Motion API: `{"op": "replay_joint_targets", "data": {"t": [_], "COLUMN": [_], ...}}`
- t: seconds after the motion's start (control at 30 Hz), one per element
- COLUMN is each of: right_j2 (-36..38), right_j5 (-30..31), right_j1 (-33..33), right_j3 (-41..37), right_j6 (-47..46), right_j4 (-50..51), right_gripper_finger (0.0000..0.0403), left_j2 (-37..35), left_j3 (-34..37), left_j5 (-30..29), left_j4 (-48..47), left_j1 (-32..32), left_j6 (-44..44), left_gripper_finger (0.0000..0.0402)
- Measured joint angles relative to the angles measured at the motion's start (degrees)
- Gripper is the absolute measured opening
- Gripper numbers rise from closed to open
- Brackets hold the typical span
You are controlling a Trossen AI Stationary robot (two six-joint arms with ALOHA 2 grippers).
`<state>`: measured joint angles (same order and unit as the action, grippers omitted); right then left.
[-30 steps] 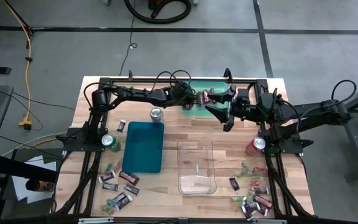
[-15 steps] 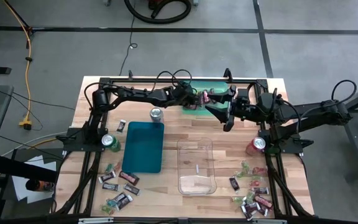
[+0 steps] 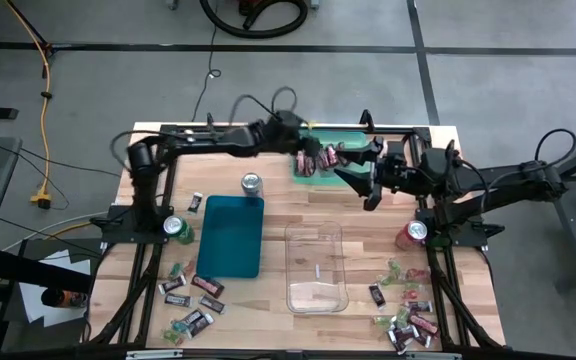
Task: Sort candy
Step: Put the chocolate peanut bar into the green bin
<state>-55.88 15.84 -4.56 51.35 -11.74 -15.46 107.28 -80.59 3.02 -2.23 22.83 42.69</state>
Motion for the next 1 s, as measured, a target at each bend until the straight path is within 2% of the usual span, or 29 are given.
{"op": "replay_joint_targets", "data": {"t": [0.1,0.23,0.4,0.53,0.67,0.8,1.0], "right_j2": [1.09,2.77,4.53,4.80,4.76,4.74,4.74], "right_j5": [-0.20,-0.26,-0.57,-3.28,-4.96,-4.94,-4.92], "right_j1": [-0.06,-0.37,-1.63,-2.33,-2.36,-2.35,-2.19], "right_j3": [0.00,0.00,0.00,0.00,0.00,0.00,0.00], "right_j6": [-0.14,-0.18,-1.57,-4.68,-6.33,-5.95,-5.80], "right_j4": [0.51,2.92,8.77,12.65,14.22,14.12,14.05], "right_gripper_finger": [0.0254,0.0254,0.0254,0.0254,0.0254,0.0254,0.0254], "left_j2": [-7.95,-20.53,-35.61,-44.60,-49.84,-51.67,-51.84], "left_j3": [1.81,7.33,17.90,27.17,33.69,36.51,36.73], "left_j5": [2.46,2.42,1.26,-1.48,-10.05,-18.26,-19.86], "left_j4": [0.41,1.77,8.24,15.97,20.24,20.25,20.90], "left_j1": [-0.90,-5.66,-15.28,-24.00,-30.63,-33.97,-34.12], "left_j6": [-6.56,-15.09,-19.83,-21.37,-21.66,-22.78,-22.83], "left_gripper_finger": [0.0199,0.0199,0.0199,0.0199,0.0199,0.0199,0.0199]}}
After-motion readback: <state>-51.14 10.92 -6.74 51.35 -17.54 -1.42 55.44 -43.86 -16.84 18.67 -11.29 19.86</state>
